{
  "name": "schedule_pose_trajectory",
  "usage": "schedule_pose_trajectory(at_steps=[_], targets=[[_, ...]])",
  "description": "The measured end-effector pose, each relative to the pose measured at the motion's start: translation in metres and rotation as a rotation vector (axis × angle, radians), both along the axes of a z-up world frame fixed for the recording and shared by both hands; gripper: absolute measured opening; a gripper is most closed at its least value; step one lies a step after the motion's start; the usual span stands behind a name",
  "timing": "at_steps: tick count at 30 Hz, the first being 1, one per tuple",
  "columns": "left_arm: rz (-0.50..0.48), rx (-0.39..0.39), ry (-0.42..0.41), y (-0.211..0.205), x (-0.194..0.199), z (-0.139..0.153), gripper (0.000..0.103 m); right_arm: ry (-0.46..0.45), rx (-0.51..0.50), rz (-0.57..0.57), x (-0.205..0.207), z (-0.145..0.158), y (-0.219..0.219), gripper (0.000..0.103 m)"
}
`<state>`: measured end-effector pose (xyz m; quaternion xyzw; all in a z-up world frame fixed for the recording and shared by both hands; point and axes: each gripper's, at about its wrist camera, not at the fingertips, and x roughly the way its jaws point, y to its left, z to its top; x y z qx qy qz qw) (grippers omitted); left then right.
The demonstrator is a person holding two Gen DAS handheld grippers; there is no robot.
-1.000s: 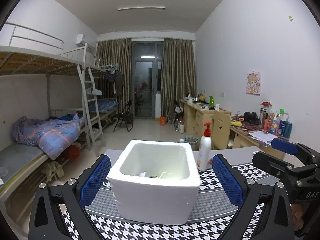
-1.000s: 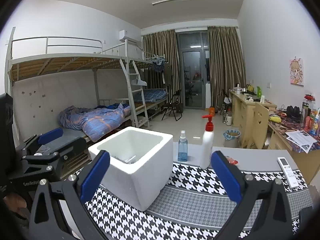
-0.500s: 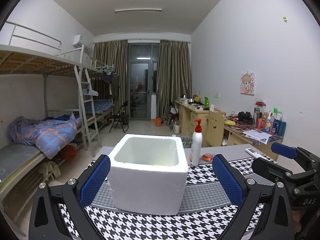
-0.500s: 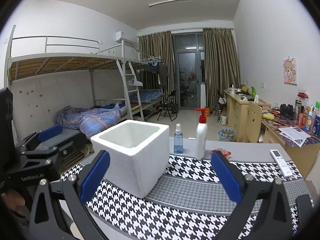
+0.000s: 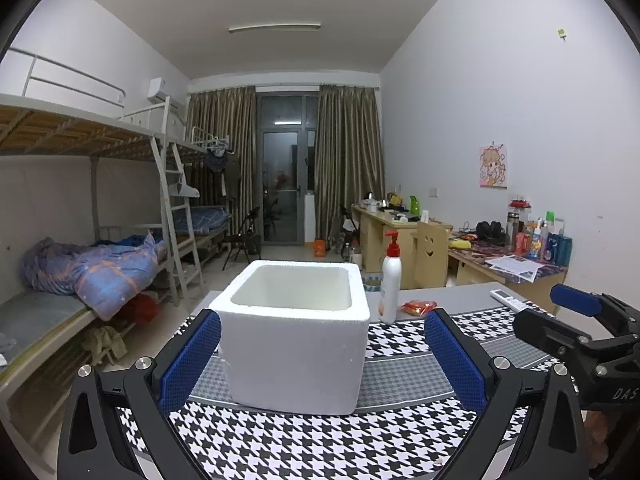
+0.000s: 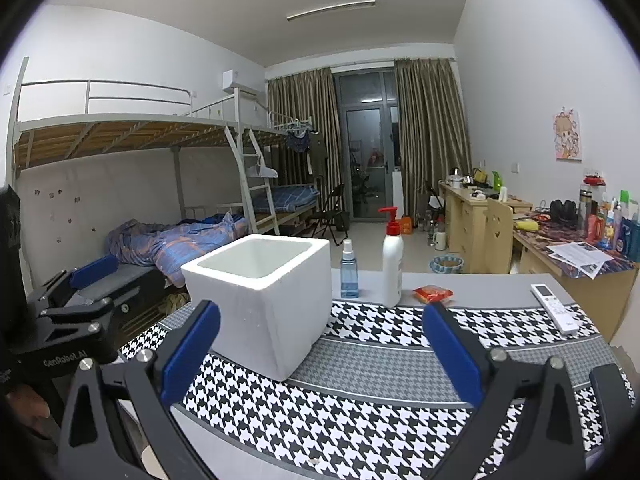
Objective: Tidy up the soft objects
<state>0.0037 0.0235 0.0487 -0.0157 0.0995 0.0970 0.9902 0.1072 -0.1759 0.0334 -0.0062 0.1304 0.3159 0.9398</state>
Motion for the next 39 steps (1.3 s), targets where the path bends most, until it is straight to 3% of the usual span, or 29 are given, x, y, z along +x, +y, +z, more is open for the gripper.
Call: schedule_pose_trajectory(at_steps=[39], targets=[[0.012,-0.01,0.025,-0.005,-0.019,-0.021,0.102,0.021,-0.007,-0.004,-0.024,-0.021,-0.007,0.102]])
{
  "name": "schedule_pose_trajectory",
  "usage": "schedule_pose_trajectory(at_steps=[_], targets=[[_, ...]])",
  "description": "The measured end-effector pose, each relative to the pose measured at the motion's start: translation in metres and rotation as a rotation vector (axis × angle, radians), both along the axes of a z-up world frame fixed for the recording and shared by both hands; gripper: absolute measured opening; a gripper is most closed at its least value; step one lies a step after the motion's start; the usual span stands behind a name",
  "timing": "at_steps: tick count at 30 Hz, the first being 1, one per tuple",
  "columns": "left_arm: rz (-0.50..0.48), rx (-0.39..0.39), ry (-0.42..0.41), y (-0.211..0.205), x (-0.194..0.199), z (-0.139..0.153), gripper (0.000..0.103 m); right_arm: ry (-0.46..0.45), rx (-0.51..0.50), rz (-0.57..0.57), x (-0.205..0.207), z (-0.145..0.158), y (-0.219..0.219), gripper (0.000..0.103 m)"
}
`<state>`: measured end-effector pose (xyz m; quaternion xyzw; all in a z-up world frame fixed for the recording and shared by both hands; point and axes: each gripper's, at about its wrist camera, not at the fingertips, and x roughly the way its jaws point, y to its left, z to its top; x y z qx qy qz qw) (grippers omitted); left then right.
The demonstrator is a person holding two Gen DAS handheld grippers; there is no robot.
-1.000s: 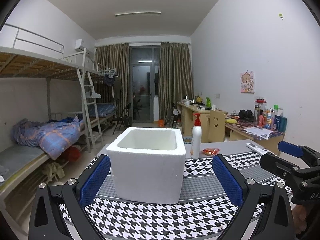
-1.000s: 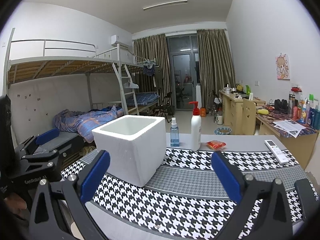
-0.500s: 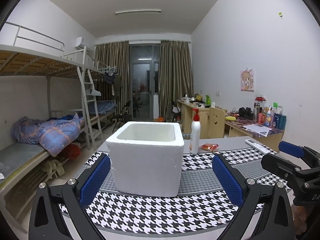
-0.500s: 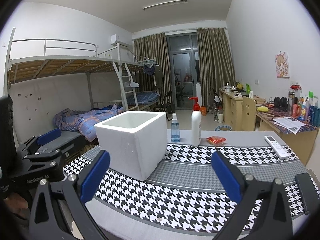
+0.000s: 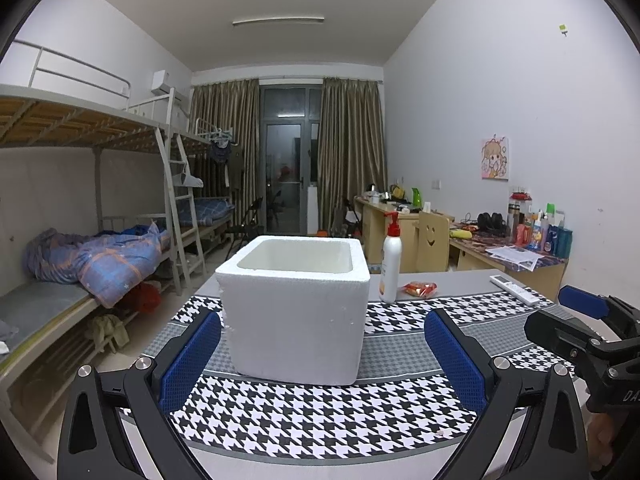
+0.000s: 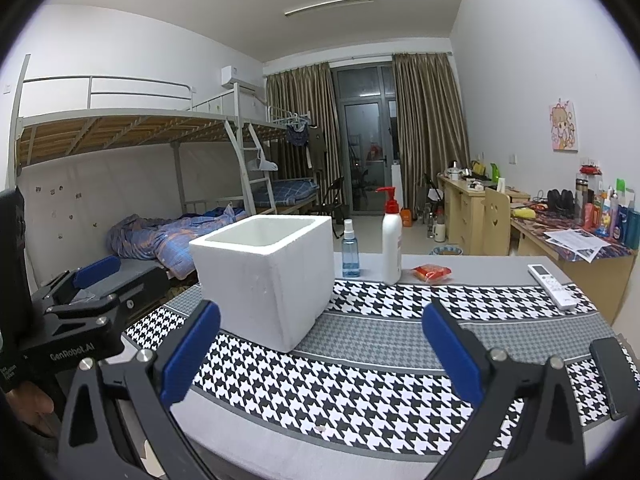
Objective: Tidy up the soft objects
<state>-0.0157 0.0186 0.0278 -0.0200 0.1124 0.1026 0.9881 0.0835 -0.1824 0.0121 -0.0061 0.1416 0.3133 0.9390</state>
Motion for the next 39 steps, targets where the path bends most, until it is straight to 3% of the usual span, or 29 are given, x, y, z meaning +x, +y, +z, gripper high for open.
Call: schedule_pose_trajectory(at_steps=[39], targets=[[-0.013,-0.006,0.02,0.002,-0.008,-0.01,0.102,0.022,-0.008,0.004,-0.002,-0.015,-0.002,0.102]])
